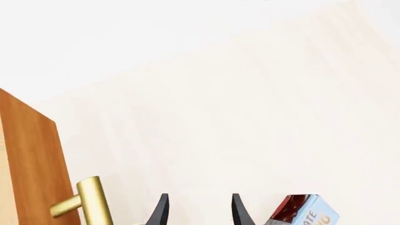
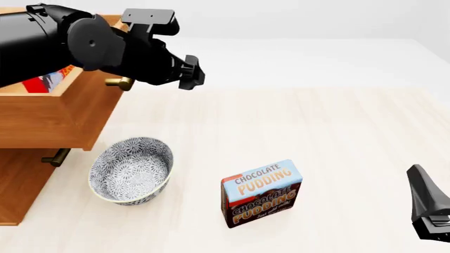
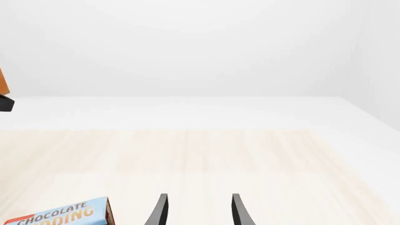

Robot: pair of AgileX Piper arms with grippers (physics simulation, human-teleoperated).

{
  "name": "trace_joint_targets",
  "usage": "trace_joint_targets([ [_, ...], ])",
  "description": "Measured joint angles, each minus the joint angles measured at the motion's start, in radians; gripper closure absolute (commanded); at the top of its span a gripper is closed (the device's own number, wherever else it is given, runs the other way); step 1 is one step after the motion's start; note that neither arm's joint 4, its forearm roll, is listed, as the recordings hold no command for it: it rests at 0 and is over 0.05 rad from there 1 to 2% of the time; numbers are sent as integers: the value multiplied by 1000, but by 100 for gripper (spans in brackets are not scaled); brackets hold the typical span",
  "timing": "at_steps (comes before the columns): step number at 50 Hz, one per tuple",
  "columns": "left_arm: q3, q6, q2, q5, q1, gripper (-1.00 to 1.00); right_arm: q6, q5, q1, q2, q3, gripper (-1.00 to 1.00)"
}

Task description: Put the butter at the back in the top drawer of the cabinet and close it.

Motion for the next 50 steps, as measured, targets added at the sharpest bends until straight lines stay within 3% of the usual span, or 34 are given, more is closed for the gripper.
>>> trace_joint_targets([
  [50, 161, 48, -209, 39, 226, -100, 0, 0, 0, 0, 0, -100],
])
